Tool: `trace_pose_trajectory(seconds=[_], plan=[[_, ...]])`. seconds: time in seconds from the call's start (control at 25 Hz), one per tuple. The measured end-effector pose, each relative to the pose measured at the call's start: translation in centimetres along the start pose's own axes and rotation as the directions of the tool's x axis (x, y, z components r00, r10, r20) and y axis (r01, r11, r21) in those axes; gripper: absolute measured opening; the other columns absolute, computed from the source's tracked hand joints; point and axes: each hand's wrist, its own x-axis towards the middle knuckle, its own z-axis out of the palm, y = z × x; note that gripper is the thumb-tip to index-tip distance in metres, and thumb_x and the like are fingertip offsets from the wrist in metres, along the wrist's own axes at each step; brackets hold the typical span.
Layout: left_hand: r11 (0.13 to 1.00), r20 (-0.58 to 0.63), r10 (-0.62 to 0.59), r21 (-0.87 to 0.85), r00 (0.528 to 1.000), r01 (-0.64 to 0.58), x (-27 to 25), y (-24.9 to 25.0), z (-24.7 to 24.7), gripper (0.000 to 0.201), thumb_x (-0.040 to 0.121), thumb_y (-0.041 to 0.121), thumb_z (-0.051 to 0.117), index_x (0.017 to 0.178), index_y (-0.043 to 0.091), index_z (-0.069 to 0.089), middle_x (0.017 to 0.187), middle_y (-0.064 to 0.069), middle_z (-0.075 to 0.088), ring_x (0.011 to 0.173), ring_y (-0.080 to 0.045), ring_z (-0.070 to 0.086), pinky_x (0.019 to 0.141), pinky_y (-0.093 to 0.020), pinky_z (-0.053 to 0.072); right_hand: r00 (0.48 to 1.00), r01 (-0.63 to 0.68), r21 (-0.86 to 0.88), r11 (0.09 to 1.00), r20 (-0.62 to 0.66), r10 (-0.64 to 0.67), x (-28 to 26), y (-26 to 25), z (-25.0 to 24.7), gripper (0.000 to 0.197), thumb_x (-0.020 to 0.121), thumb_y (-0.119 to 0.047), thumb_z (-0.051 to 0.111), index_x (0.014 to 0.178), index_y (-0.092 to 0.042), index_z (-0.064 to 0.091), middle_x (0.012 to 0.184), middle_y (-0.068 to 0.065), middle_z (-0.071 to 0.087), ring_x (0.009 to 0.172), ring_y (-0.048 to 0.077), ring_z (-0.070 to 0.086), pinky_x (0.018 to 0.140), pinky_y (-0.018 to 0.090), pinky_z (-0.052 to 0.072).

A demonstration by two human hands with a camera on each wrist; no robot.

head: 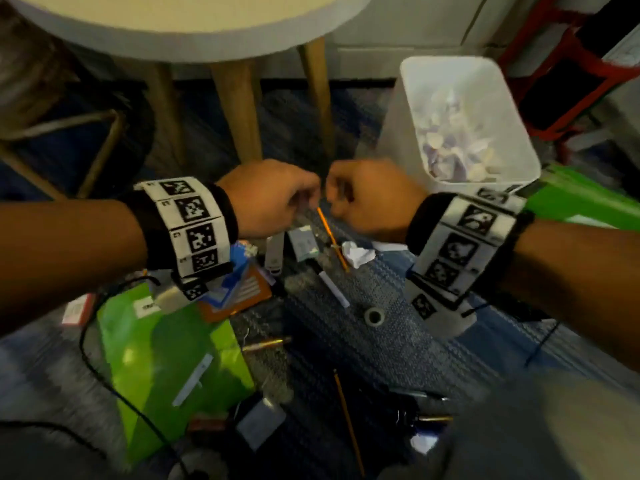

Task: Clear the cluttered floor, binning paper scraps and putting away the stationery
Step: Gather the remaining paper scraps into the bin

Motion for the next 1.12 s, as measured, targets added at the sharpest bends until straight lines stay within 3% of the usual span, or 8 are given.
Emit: trace_pose_trajectory(seconds=[0.16, 0.32, 0.44, 0.6, 0.8, 0.88, 1.0, 1.12], plan=[[0.993, 0.234, -0.119, 0.009, 0.965, 0.120, -5.9, -6.9, 6.9, 0.030, 0.073, 0.027, 0.040, 0.092, 0.029, 0.063, 0.091, -0.001, 0.068, 0.086, -0.027, 0.063, 0.074, -0.042, 0.052, 0.886, -0.075, -0.370, 0.926, 0.402, 0.232, 2.6, 5.7, 11.6, 0.011, 0.094, -0.020, 0.048, 0.091, -0.014, 0.057, 0.084, 0.012, 0.058, 0.077, 0.031, 0.054, 0.067, 0.033, 0.045], [0.971, 0.344, -0.238, 0.061, 0.908, 0.231, -10.2, -12.5, 12.1, 0.019, 0.085, 0.023, 0.051, 0.097, 0.034, 0.062, 0.099, 0.001, 0.068, 0.092, -0.025, 0.062, 0.077, -0.038, 0.050, 0.874, -0.212, -0.275, 0.938, 0.376, 0.308, 4.5, 13.0, 17.9, 0.024, 0.086, -0.039, 0.056, 0.106, -0.027, 0.061, 0.115, 0.017, 0.060, 0.102, 0.038, 0.060, 0.087, 0.041, 0.050], [0.952, 0.315, -0.305, 0.078, 0.899, 0.295, -12.1, -14.9, 14.5, 0.018, 0.086, 0.020, 0.053, 0.096, 0.030, 0.064, 0.106, -0.001, 0.068, 0.099, -0.027, 0.062, 0.079, -0.033, 0.049, 0.828, -0.311, -0.336, 0.889, 0.364, 0.427, 3.1, 14.6, 21.3, 0.054, 0.082, -0.033, 0.060, 0.134, -0.025, 0.048, 0.152, 0.015, 0.024, 0.133, 0.039, 0.036, 0.107, 0.042, 0.035], [0.938, 0.331, -0.346, 0.114, 0.878, 0.326, -13.1, -16.3, 16.9, 0.019, 0.088, 0.026, 0.052, 0.103, 0.027, 0.064, 0.106, 0.001, 0.066, 0.098, -0.025, 0.061, 0.076, -0.031, 0.046, 0.776, -0.316, -0.458, 0.831, 0.379, 0.504, 2.9, 13.4, 21.6, 0.025, 0.093, -0.016, 0.049, 0.116, -0.009, 0.056, 0.136, 0.025, 0.045, 0.117, 0.039, 0.052, 0.097, 0.044, 0.046], [0.985, 0.428, -0.144, 0.150, 0.893, 0.086, -16.1, -17.3, 21.6, 0.070, 0.071, 0.038, 0.080, 0.131, 0.019, 0.050, 0.128, -0.010, 0.058, 0.111, -0.031, 0.061, 0.083, -0.035, 0.054, 0.899, -0.127, -0.340, 0.932, 0.359, 0.253, 3.5, 7.6, 15.4, 0.020, 0.088, -0.011, 0.056, 0.071, -0.009, 0.067, 0.080, 0.016, 0.068, 0.083, 0.035, 0.065, 0.076, 0.038, 0.054], [0.955, 0.481, -0.071, 0.287, 0.874, -0.080, -16.4, -17.0, 22.9, 0.095, 0.055, 0.043, 0.089, 0.136, 0.018, 0.044, 0.136, -0.016, 0.052, 0.120, -0.032, 0.056, 0.090, -0.037, 0.054, 0.957, -0.080, -0.216, 0.973, 0.256, 0.135, 3.3, 4.6, 11.4, 0.012, 0.085, -0.009, 0.059, 0.077, -0.013, 0.068, 0.084, 0.013, 0.068, 0.083, 0.033, 0.063, 0.074, 0.033, 0.049], [0.915, 0.653, -0.071, 0.344, 0.754, -0.211, -16.7, -16.5, 23.5, 0.100, 0.072, 0.048, 0.075, 0.149, 0.020, 0.017, 0.153, -0.017, 0.020, 0.143, -0.033, 0.020, 0.114, -0.039, 0.024, 0.989, -0.130, 0.050, 0.990, -0.059, 0.133, 2.5, 0.7, 4.0, 0.012, 0.080, -0.013, 0.066, 0.089, -0.020, 0.068, 0.083, 0.001, 0.064, 0.075, 0.025, 0.060, 0.069, 0.033, 0.047], [0.888, 0.566, -0.122, 0.428, 0.815, -0.165, -16.1, -16.3, 24.4, 0.112, 0.028, 0.058, 0.080, 0.127, 0.020, 0.044, 0.120, -0.019, 0.060, 0.101, -0.035, 0.061, 0.081, -0.037, 0.053, 0.893, -0.131, 0.281, 0.951, -0.383, 0.236, 1.8, 0.5, -2.2, 0.014, 0.071, -0.016, 0.067, 0.080, -0.027, 0.067, 0.077, -0.006, 0.064, 0.070, 0.021, 0.066, 0.069, 0.041, 0.056]])
